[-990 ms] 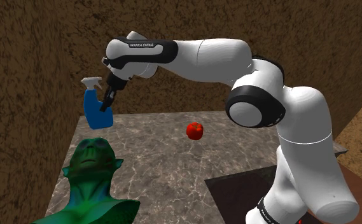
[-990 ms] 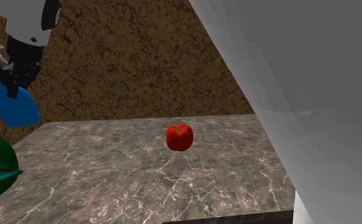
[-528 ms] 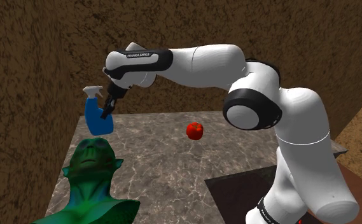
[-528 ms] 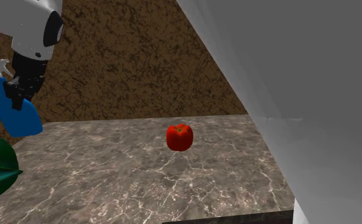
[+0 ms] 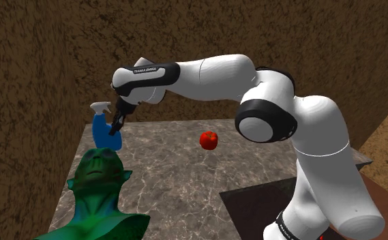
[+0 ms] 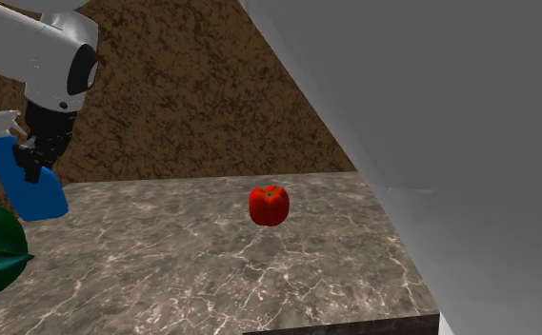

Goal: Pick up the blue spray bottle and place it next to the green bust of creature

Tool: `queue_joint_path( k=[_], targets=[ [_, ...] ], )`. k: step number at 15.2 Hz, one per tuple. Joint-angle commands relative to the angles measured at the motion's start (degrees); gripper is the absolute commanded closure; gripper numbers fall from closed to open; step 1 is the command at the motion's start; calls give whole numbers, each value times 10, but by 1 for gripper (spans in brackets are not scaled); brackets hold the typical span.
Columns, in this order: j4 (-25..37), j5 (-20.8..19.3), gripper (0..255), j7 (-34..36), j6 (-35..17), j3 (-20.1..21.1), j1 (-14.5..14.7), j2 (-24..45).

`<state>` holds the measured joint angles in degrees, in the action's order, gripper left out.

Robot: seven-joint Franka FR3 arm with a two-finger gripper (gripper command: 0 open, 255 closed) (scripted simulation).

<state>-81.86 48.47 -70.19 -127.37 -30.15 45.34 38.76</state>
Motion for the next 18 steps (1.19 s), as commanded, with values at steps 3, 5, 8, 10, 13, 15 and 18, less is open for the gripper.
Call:
queue_joint_path(
  k=[3,5,8,10,13,15,18],
  targets=[
    [-10,13,255,-16,-19,8,-3,12],
    [-13,20,255,-23,-28,12,-5,19],
    [-17,29,255,-33,-39,19,-8,29],
    [-17,29,255,-33,-39,19,-8,29],
    [-17,29,255,-33,-39,19,-8,29],
    [-17,29,255,-33,-39,19,-8,29],
    [-16,29,0,-33,-39,19,-8,29]
  ],
)
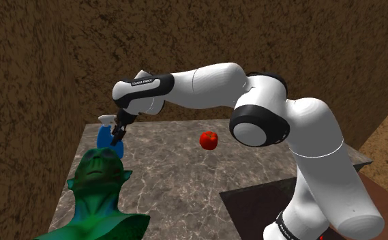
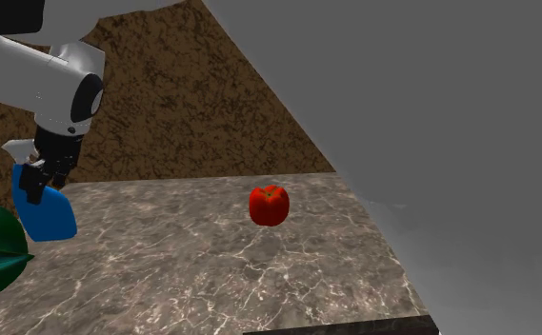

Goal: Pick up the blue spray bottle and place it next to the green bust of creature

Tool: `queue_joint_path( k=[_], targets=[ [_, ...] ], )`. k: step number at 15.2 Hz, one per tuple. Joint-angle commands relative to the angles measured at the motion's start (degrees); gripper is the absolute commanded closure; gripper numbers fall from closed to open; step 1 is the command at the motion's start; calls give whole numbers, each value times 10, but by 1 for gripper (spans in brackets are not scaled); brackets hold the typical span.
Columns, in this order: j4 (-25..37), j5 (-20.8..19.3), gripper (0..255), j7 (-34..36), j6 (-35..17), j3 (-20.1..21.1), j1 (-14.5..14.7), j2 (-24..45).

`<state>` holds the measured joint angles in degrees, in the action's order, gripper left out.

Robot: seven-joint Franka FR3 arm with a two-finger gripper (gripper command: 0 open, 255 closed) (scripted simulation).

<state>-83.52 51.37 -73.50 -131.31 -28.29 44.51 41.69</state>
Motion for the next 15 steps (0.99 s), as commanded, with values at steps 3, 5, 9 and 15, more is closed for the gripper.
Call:
queue_joint_path(
  k=[3,5,9,15],
  targets=[
    [0,0,0,0,0,0,0,0],
    [-10,-6,0,1,6,-6,3,-16],
    [-34,-26,0,6,26,-23,10,-59],
    [-34,-26,0,6,26,-23,10,-59]
  ],
)
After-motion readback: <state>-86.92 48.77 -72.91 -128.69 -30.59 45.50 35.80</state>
